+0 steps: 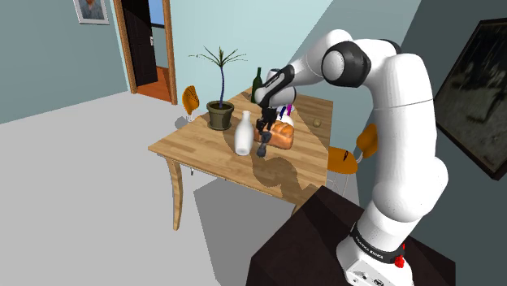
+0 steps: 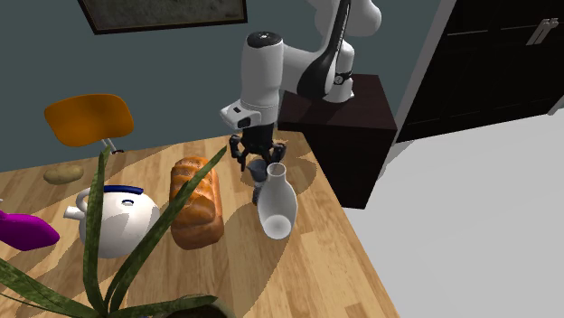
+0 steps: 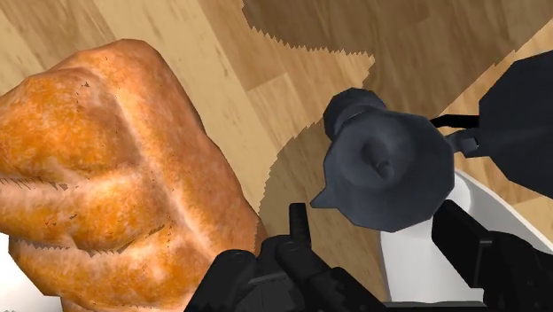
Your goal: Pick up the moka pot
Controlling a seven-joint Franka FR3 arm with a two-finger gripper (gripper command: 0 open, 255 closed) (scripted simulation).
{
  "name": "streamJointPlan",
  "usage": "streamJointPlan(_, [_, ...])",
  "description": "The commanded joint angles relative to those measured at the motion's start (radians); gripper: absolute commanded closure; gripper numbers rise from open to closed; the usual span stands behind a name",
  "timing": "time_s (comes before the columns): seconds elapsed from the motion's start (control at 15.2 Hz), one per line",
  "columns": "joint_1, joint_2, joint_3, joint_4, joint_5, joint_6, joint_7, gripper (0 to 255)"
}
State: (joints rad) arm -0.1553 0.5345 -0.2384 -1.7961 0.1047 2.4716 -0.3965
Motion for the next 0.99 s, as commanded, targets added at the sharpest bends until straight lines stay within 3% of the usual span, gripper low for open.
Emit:
streamJointPlan(0.0, [0.003,-0.015,-0.003,0.002,-0.004,-0.018,0.003,255])
streamJointPlan(0.92, [0.015,-0.105,-0.020,0.040,-0.031,-0.144,0.015,255])
